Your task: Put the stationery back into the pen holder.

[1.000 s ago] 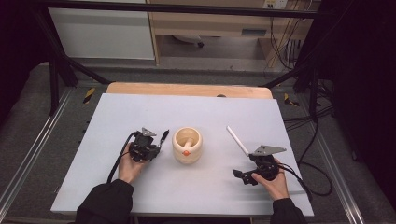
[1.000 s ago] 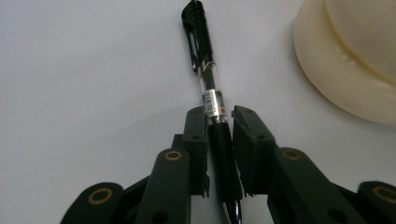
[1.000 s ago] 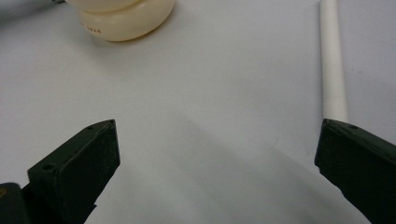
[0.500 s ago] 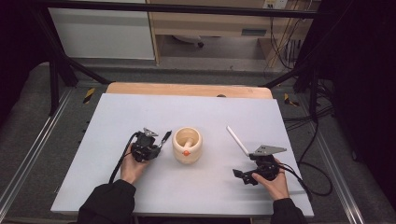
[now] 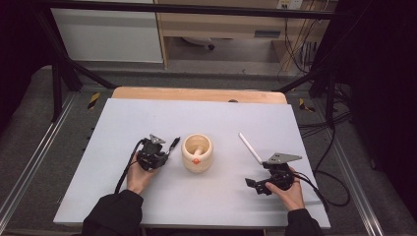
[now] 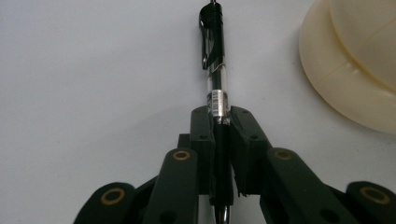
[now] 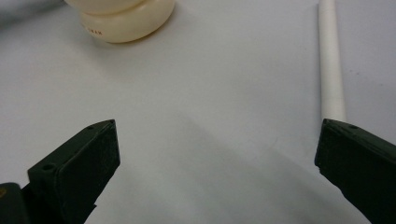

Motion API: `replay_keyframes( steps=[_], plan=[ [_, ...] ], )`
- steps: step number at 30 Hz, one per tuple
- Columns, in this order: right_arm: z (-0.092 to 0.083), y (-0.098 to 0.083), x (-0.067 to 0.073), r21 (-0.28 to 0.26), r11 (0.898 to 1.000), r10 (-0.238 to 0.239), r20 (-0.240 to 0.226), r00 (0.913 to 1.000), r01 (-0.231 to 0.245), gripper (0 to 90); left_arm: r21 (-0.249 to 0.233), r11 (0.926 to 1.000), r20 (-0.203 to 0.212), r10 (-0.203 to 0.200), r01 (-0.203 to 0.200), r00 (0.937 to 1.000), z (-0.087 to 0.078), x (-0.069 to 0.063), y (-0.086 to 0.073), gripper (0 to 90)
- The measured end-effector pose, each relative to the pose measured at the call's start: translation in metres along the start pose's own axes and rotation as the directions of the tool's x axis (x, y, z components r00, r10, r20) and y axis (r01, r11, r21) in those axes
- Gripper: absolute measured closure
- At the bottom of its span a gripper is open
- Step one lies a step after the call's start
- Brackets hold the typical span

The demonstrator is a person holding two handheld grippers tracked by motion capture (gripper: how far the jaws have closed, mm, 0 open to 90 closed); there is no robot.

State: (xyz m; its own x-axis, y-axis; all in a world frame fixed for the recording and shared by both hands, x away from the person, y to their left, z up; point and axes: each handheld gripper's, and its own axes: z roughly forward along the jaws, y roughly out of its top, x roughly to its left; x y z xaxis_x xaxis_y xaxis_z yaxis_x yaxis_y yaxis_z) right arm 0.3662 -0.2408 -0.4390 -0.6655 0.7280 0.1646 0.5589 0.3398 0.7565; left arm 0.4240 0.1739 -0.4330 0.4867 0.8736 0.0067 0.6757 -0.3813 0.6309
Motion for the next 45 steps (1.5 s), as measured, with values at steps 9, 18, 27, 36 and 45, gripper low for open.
replay_keyframes(
  steps=[9, 18, 27, 36, 45],
  plan=[
    [0.0, 0.0, 0.0, -0.005, 1.0, 0.0, -0.003, 1.0, 0.0, 0.7, -0.022, 0.9998, 0.034, -0.002, 0.003, 0.9994, -0.015, 0.008, -0.004, 79.7],
    [0.0, 0.0, 0.001, -0.003, 1.0, -0.001, -0.005, 1.0, 0.001, 0.7, -0.024, 0.9996, 0.077, 0.018, -0.016, 0.9969, -0.028, 0.013, -0.019, 79.7],
    [0.001, 0.0, 0.001, -0.002, 1.0, -0.007, -0.005, 1.0, 0.007, 0.7, -0.028, 0.9991, 0.114, 0.034, -0.031, 0.9928, -0.044, 0.018, -0.032, 79.7],
    [0.001, -0.001, 0.002, -0.002, 1.0, -0.008, -0.012, 0.9999, 0.008, 0.7, -0.024, 0.9972, 0.161, 0.074, -0.071, 0.9842, -0.06, 0.016, -0.048, 79.6],
    [0.002, -0.001, 0.005, 0.004, 1.0, -0.029, -0.006, 0.9996, 0.029, 0.7, -0.017, 0.9935, 0.218, 0.113, -0.113, 0.9694, -0.07, 0.006, -0.058, 79.6]
  ],
)
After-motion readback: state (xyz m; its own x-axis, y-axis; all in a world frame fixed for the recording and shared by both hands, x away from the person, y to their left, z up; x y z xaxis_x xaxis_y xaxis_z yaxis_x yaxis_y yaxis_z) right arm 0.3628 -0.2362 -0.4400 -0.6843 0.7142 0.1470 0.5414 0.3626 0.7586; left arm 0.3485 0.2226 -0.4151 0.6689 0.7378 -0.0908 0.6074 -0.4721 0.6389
